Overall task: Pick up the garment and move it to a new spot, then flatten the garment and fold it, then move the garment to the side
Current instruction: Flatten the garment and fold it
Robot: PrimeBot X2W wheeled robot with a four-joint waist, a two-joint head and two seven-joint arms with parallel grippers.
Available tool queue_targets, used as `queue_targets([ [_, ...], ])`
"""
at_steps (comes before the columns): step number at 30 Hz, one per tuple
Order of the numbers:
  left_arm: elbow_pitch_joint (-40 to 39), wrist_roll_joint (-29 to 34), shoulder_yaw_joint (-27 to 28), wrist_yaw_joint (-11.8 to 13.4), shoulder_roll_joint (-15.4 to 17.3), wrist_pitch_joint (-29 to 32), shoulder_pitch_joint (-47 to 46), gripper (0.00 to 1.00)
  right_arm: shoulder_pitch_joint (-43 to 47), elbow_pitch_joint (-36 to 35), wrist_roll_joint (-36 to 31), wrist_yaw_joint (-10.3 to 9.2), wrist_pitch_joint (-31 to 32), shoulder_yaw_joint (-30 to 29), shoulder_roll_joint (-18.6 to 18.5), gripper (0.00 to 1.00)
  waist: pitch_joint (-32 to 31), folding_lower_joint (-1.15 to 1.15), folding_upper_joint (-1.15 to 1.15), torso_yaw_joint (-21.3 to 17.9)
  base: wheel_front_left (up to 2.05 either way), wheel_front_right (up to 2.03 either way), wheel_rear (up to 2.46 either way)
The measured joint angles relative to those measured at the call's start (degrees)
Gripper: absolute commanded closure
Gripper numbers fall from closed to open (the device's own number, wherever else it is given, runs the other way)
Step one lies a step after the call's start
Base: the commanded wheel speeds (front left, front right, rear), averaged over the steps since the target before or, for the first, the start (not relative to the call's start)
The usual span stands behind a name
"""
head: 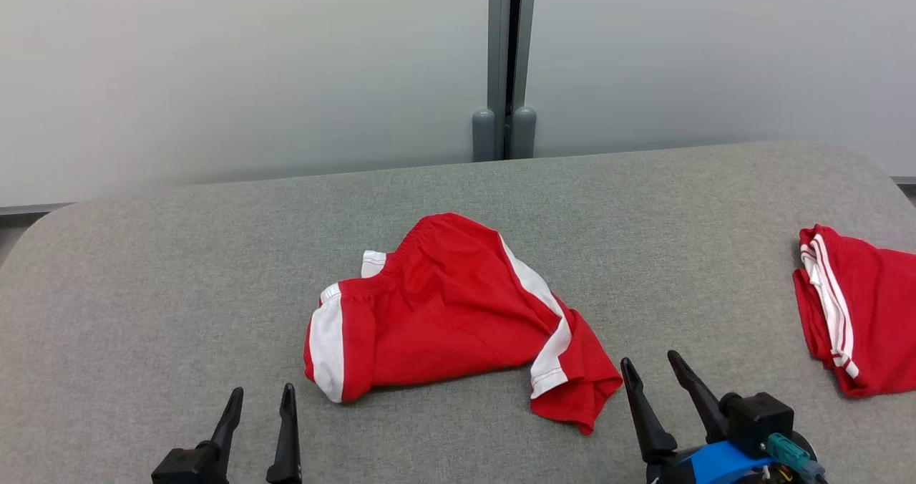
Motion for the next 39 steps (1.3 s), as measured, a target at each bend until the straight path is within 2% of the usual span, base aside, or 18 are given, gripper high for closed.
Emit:
queue_targets([
  [9, -0.01, 2.25, 1.53, -0.89, -1.78, 0.0, 0.15, 0.0, 0.44, 0.32, -0.21, 0.0, 0.0, 0.68, 0.0, 0.0, 0.11, 0.0, 0.0, 0.69, 0.0, 0.0, 0.0],
  [16, 0.33, 2.97, 1.3, -0.94, -2.16, 0.0, -0.23, 0.0, -1.2, 0.68, 0.18, 0.0, 0.0, 4.78, -0.01, 0.0, 0.87, 0.01, 0.0, 1.77, 0.0, 0.0, 0.0],
  [21, 0.98, 2.94, 0.25, -1.25, -2.27, 0.0, -0.47, 0.0, -2.0, 3.78, 0.21, 0.01, 0.0, 7.82, 0.01, 0.0, 1.4, 0.01, 0.0, 3.24, 0.0, 0.0, 0.0],
  [29, 1.38, 2.01, -0.73, -1.25, -1.71, 0.0, -1.5, 0.0, -4.54, 10.78, 0.67, 0.0, 0.01, 8.47, -0.01, 0.0, 2.97, 0.01, 0.0, 5.66, 0.0, 0.0, 0.0],
  [39, 1.56, 1.03, -1.44, -1.25, -1.09, 0.0, -2.66, 0.0, -5.48, 15.02, 10.0, 0.0, 0.01, 11.03, 0.0, 0.0, 4.85, 0.01, 0.0, 7.61, 0.0, 0.0, 0.0],
])
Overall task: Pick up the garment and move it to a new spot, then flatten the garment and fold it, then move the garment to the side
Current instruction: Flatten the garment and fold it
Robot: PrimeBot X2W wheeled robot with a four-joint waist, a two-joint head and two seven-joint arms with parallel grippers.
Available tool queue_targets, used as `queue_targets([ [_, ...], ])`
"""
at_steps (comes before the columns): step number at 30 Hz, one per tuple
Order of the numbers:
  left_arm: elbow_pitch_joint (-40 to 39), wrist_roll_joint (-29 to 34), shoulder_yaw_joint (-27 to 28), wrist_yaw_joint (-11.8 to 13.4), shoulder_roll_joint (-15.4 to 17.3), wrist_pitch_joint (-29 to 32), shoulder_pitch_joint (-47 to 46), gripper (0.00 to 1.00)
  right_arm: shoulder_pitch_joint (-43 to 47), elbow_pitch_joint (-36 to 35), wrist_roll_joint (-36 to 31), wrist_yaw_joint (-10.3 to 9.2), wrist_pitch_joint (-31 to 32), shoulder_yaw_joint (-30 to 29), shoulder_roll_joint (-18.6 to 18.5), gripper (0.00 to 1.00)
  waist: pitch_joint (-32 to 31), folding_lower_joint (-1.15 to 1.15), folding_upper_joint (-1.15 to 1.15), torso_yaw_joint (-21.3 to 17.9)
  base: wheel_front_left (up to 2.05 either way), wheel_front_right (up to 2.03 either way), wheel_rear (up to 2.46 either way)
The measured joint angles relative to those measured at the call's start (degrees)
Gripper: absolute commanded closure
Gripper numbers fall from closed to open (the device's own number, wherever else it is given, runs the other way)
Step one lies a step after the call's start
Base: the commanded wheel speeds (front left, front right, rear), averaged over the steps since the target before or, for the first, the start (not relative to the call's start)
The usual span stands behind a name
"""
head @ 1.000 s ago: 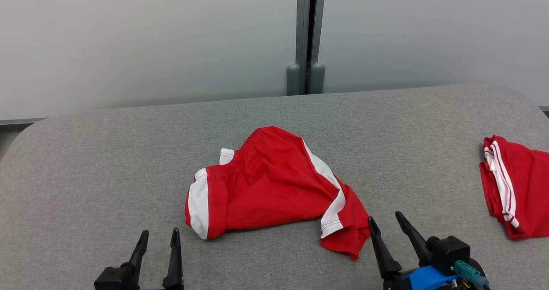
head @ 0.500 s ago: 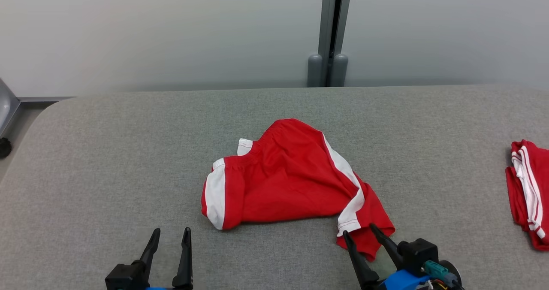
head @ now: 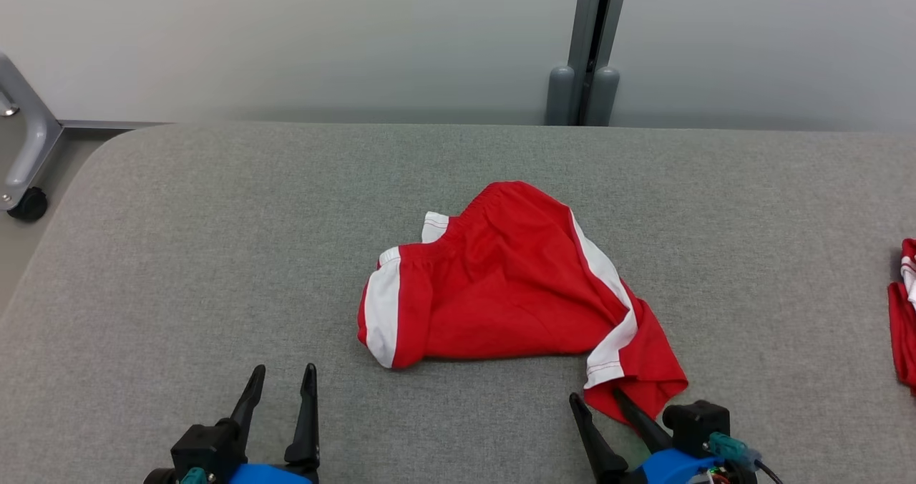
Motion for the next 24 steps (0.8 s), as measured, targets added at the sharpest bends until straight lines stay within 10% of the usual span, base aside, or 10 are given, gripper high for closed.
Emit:
queue_targets([
  [8, -0.19, -0.44, -0.35, 0.0, 0.48, 0.0, -0.57, 0.0, -1.85, -4.38, 2.31, 0.0, -0.01, -0.23, 0.01, 0.0, 0.98, 0.0, 0.0, 0.33, 0.0, 0.0, 0.0],
  [10, -0.09, -0.54, -0.53, 0.0, 0.53, 0.0, -0.65, 0.0, -2.22, -4.61, 2.44, 0.0, -0.01, -1.02, 0.01, 0.96, 1.03, 0.0, 0.0, 0.34, 0.0, 0.0, 0.0],
  [24, 1.52, -0.91, -0.31, 0.0, -0.1, 0.0, -0.09, 0.0, -15.24, -17.39, -2.11, 0.0, 0.13, -10.27, -0.03, 1.0, -2.6, 0.0, 0.0, 0.28, 0.0, 0.0, 0.0],
])
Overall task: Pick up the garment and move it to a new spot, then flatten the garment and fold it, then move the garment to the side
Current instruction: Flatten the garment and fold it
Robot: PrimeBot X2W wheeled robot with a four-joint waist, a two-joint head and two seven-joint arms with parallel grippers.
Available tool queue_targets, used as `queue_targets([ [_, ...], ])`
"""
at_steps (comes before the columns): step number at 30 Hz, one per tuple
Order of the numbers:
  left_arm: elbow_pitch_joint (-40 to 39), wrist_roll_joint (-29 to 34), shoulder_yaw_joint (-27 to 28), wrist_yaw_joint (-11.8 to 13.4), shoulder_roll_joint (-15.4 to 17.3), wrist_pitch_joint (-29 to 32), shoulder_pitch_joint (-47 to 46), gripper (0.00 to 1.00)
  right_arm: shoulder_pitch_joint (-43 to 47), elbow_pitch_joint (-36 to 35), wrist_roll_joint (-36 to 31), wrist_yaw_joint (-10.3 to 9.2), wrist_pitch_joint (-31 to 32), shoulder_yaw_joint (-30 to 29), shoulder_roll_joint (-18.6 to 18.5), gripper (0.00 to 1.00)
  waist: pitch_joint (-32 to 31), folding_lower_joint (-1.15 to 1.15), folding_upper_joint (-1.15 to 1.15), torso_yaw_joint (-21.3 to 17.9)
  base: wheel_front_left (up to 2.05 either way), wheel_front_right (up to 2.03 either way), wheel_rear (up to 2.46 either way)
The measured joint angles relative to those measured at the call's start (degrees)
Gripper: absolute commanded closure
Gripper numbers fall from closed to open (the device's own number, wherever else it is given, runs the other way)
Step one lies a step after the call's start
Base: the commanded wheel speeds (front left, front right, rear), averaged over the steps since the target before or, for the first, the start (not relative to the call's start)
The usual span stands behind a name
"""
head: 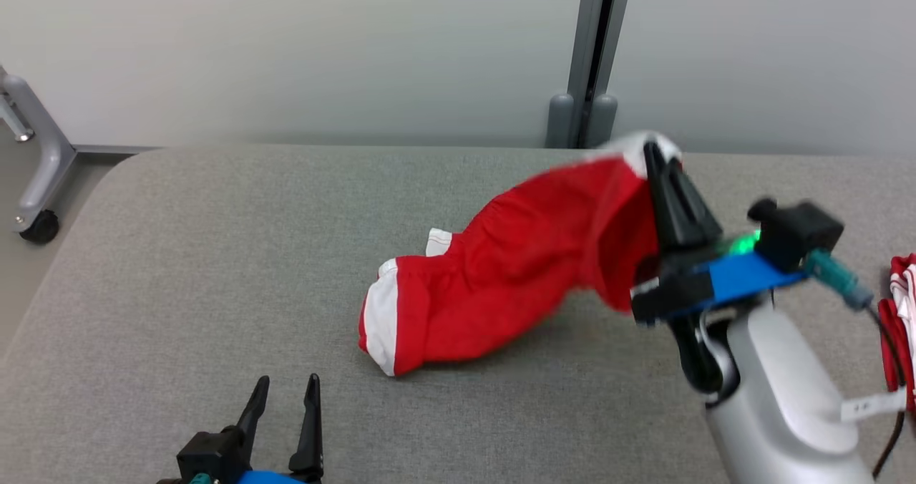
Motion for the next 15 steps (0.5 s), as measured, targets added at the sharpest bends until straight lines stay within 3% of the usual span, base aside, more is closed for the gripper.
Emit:
queue_targets([
  [6, 0.65, 0.42, -1.32, 0.0, -0.74, 0.0, 0.72, 0.0, -11.99, -2.15, -1.31, 0.0, 0.0, 4.31, 0.0, 1.0, -2.25, 0.0, 0.0, 1.51, 0.0, 0.0, 0.0],
  [15, 2.0, 0.3, -5.12, -0.01, -1.16, 0.0, 1.35, 0.0, -27.15, 3.89, -2.52, 0.0, -0.01, 8.17, 0.01, 1.0, -3.91, -0.01, 0.0, 8.04, 0.0, 0.0, 0.0],
])
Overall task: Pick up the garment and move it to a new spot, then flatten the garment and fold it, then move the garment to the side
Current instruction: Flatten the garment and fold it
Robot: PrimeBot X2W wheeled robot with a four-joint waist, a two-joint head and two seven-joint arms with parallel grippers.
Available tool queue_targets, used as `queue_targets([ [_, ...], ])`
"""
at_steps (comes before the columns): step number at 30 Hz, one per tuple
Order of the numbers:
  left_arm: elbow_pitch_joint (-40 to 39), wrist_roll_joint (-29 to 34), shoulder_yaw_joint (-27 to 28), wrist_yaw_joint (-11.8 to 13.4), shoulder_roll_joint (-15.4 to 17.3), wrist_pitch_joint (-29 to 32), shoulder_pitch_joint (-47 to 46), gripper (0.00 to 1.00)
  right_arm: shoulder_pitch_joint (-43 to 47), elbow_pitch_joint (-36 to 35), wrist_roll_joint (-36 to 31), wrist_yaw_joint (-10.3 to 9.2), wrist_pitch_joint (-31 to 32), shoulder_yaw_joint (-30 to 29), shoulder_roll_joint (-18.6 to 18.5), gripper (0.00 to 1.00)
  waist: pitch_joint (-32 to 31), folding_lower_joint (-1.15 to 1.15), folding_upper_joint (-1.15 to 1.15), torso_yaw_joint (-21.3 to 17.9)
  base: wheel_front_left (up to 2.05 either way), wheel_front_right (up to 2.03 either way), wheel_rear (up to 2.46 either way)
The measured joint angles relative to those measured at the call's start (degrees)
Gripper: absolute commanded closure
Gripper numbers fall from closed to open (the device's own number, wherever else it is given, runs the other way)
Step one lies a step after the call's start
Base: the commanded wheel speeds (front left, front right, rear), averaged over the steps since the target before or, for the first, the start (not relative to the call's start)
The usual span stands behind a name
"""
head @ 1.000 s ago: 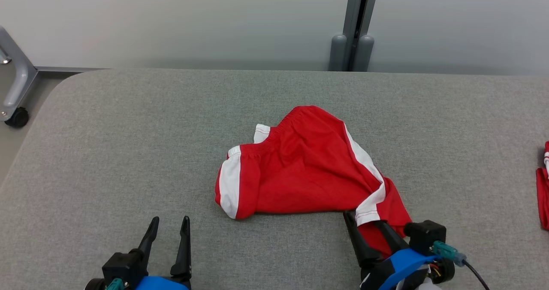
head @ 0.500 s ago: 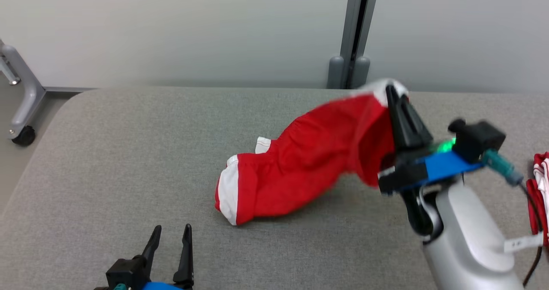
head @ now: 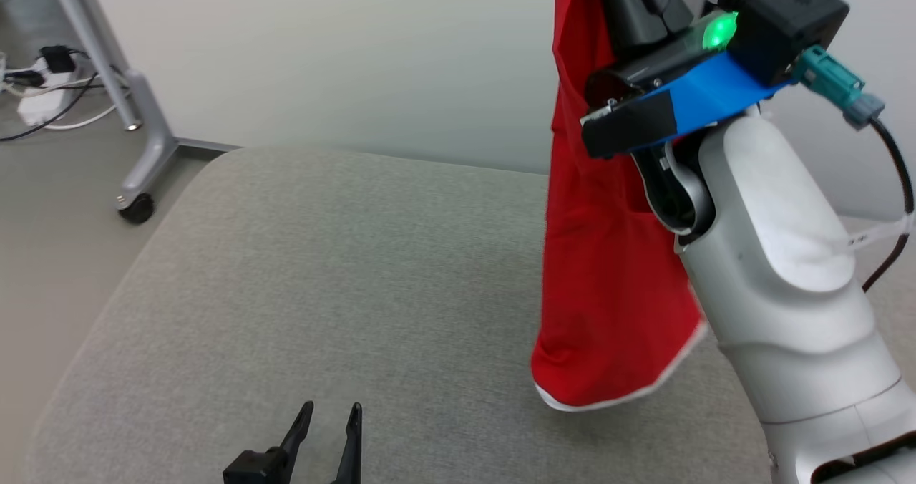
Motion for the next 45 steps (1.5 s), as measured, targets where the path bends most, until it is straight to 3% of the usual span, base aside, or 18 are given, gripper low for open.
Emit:
queue_targets([
  [5, 0.38, -0.32, 0.16, 0.0, -0.03, 0.0, 1.54, 0.0, -3.57, -0.1, 3.39, 0.0, -0.01, 1.33, 0.07, 1.0, 0.35, 0.0, 0.0, 3.28, 0.0, 0.0, 0.0],
  [10, 0.11, -0.27, 1.31, 0.0, -0.04, 0.0, 2.65, 0.0, -3.08, -1.11, 5.41, 0.01, -0.02, 0.34, 0.07, 1.0, 0.55, 0.0, 0.0, 2.36, 0.0, 0.0, 0.0],
  [15, -0.62, 0.05, 1.72, 0.0, -0.08, 0.0, 2.84, 0.0, 0.05, 1.29, 2.01, 0.0, -0.03, -3.48, 0.02, 1.0, 1.37, 0.0, 0.0, -0.18, 0.0, 0.0, 0.0],
  [19, -1.01, 0.04, 1.71, 0.0, -0.1, 0.0, 1.64, 0.0, 3.48, 8.47, -3.7, 0.01, 0.01, -6.57, -0.3, 0.99, 2.56, 0.0, 0.0, -1.45, 0.0, 0.0, 0.0],
  [20, -1.08, -0.01, 1.62, 0.0, -0.05, 0.0, 1.29, 0.0, 4.19, 11.28, -5.82, 0.03, 0.2, -7.99, -1.0, 0.34, 2.97, 0.0, 0.0, -1.68, 0.0, 0.0, 0.0],
  [21, -1.09, -0.11, 1.27, 0.0, -0.01, 0.0, 0.86, 0.0, 5.07, 14.01, -7.88, 0.03, 0.2, -10.5, -2.18, 0.0, 3.34, 0.01, 0.0, -1.82, 0.0, 0.0, 0.0],
  [23, -1.09, -0.37, 0.51, 0.0, 0.05, 0.0, 0.15, 0.0, 7.3, 20.27, -13.72, 0.01, 1.0, -15.9, -6.17, 0.0, 3.85, 0.01, 0.0, -1.78, 0.0, 0.0, 0.0],
  [25, -1.0, -0.46, -0.1, 0.0, 0.14, 0.0, -0.47, 0.0, 9.87, 24.39, -16.18, -0.09, 0.96, -22.62, -7.71, 0.0, 4.24, 0.01, 0.0, -1.49, 0.0, 0.0, 0.0],
  [30, -1.0, -1.03, 0.02, 0.0, 1.15, 0.0, -0.57, 0.0, 13.13, 26.93, -23.29, 0.01, 0.33, -28.67, -4.36, 0.0, 5.31, 0.01, 0.0, -2.03, 0.0, 0.0, 0.0],
  [34, -1.0, -1.35, 0.67, 0.0, 1.48, 0.0, -0.51, 0.0, 15.09, 26.35, -25.52, -0.01, 0.1, -29.83, -2.15, 0.0, 5.32, 0.01, 0.0, -2.98, 0.0, 0.0, 0.0],
  [39, -0.87, -1.33, 0.7, 0.0, 1.44, 0.0, -0.57, 0.0, 18.39, 21.72, -24.51, 0.0, 0.02, -23.03, -0.29, 0.0, 5.09, 0.01, 0.0, -3.35, 0.0, 0.0, 0.0],
  [45, -0.93, -1.33, -0.04, 0.0, 1.05, 0.0, -0.95, 0.0, 24.76, 17.33, -13.03, 0.0, 0.02, -2.59, 0.11, 0.0, 4.78, 0.0, 0.0, -2.28, 0.0, 0.0, 0.0],
])
